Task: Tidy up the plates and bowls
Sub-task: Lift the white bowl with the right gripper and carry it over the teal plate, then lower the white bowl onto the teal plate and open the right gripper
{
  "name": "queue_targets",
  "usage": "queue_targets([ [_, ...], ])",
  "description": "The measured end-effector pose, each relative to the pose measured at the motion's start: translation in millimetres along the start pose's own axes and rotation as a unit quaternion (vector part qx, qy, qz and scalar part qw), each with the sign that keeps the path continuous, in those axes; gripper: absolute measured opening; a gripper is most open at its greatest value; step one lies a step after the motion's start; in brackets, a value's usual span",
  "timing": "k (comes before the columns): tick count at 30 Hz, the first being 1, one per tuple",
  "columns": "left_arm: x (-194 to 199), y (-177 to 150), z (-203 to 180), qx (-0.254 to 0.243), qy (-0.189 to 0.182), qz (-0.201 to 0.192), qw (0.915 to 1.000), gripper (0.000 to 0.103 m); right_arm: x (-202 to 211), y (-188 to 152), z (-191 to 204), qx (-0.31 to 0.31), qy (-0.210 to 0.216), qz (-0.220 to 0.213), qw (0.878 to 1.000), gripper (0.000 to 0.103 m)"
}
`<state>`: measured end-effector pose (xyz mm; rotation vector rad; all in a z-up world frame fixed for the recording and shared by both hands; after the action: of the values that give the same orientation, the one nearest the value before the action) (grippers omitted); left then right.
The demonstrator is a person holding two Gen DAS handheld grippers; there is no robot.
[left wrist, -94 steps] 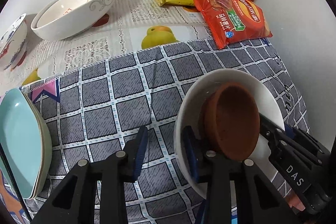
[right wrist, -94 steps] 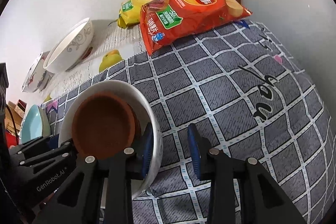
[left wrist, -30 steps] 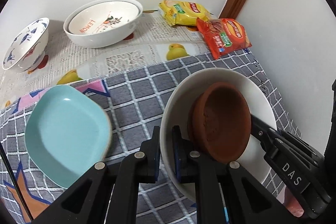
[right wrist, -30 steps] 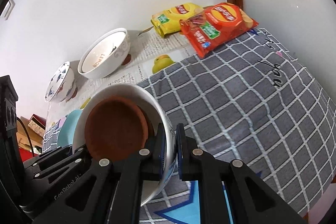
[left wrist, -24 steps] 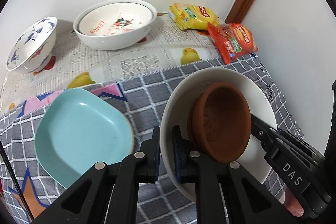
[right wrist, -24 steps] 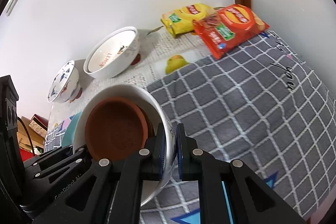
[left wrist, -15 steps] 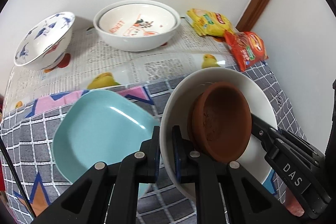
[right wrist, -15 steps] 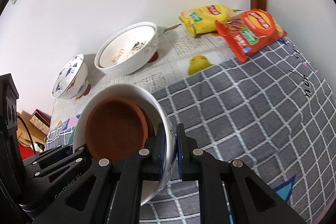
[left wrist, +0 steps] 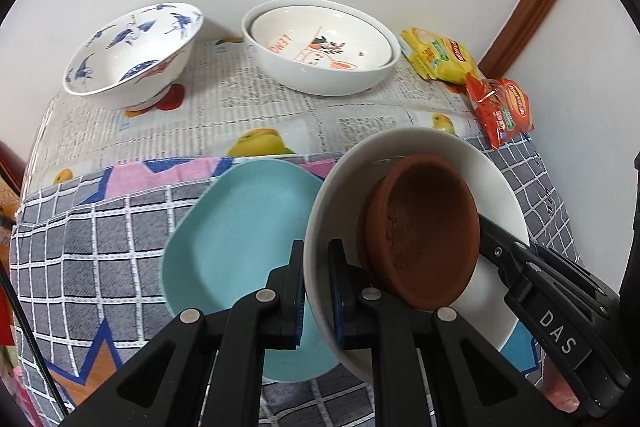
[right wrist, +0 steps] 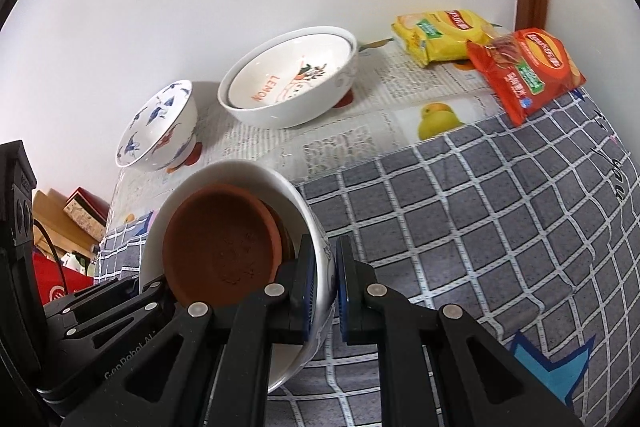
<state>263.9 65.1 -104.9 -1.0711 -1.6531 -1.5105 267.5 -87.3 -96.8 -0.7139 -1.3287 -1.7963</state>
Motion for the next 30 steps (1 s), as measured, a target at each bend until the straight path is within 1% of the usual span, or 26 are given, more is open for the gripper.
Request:
queue_targets([
  [13, 10, -1, 29, 0.019, 0.009, -0.002, 0.9998, 0.011, -8, -4, 30, 0.012, 0.013, 0.006, 1.0, 0.01],
  [23, 14, -3, 42, 0.031, 0.015, -0.004, 0.9994, 0.011, -11, -5, 43, 0.024, 0.018, 0.009, 0.999, 0.01],
  [30, 12, -8, 53, 0.042, 0.022, 0.001, 0.9989, 0.011, -22, -10, 52, 0.028, 0.026, 0.019, 0.999, 0.01],
])
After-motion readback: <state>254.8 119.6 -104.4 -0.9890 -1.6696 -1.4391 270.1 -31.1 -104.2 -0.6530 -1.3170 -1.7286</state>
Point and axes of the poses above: each gripper's, at about its wrist camera, not at the fingertips, and x roughly against the way its jaws point, z to its left, y to its top, the point moved 2 cm from there along -x, roughly the way its jaws point, and after that the axes turned 2 degrees about y, right-handed, at the moved point
